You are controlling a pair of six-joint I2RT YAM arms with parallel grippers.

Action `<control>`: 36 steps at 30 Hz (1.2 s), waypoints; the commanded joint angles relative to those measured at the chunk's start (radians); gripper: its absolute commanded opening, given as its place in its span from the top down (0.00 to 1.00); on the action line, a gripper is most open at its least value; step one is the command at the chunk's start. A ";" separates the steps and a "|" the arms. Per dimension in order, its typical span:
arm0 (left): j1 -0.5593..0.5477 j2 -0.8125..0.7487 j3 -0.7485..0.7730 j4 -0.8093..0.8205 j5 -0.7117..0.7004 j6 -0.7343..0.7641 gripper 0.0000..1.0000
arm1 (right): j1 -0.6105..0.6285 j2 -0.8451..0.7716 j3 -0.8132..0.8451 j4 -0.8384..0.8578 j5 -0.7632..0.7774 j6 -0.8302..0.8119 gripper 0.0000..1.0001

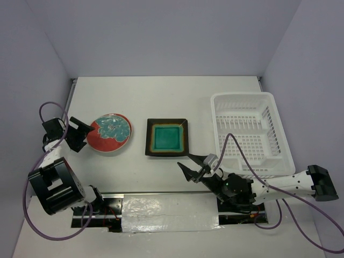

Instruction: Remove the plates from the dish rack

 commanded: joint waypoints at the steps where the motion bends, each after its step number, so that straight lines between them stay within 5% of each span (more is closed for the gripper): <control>1: -0.037 0.035 0.064 0.003 -0.017 -0.003 0.00 | 0.009 -0.014 0.006 0.034 0.002 0.009 0.42; 36: -0.154 0.250 0.273 0.025 -0.144 -0.070 0.01 | 0.009 -0.097 0.014 0.029 0.025 -0.040 0.42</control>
